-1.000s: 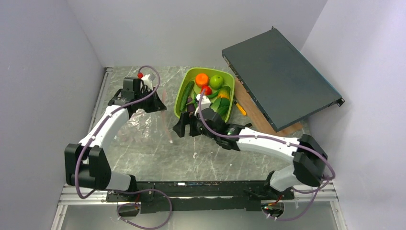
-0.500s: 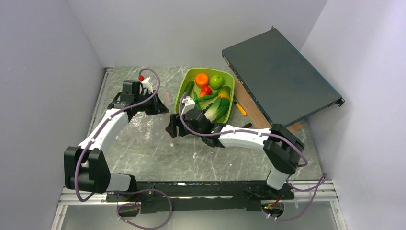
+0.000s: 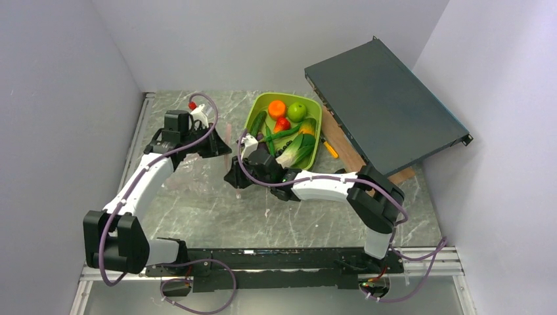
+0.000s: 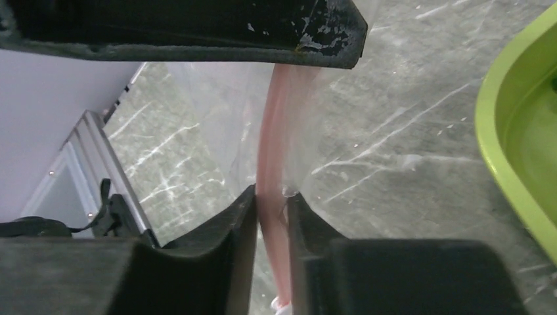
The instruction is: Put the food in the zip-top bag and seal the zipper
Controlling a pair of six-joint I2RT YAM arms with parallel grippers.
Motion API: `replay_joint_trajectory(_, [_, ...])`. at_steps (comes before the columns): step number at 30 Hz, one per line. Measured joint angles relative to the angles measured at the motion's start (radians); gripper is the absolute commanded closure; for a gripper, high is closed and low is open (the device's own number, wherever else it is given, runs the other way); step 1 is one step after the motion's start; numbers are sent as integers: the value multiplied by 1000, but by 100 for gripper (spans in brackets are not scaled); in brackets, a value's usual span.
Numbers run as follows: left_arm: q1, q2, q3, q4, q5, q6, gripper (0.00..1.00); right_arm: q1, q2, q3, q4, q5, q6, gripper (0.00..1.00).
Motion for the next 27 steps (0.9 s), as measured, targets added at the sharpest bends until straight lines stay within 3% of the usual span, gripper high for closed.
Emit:
replay_joint_trajectory(2, [0, -16, -4, 4, 2, 12, 69, 0, 1, 0, 9, -3, 0, 100])
replay_joint_trajectory(5, [0, -34, -4, 13, 2, 30, 40, 0, 1, -5, 31, -5, 3, 100])
replay_joint_trajectory(7, [0, -53, -6, 13, 2, 46, 28, 0, 0, -11, 35, -7, 6, 100])
replay_joint_trajectory(9, [0, -81, -8, 10, 0, 68, 24, 0, 0, -18, 36, -12, 10, 100])
replay_joint_trajectory(13, [0, -166, -7, 7, -11, 121, 24, -2, -13, -34, 35, -24, 18, 100])
replay_joint_trajectory(18, [0, -238, 27, -29, -69, 169, 47, -7, -79, -71, 52, -39, 26, 100])
replay_joint_trajectory(23, [0, -188, 77, -44, -87, 225, 59, -18, -128, -122, 117, -64, 29, 100])
replay_joint_trajectory(27, [-1, -160, 22, -45, -77, 244, 58, -19, -128, -130, 140, -84, 29, 100])
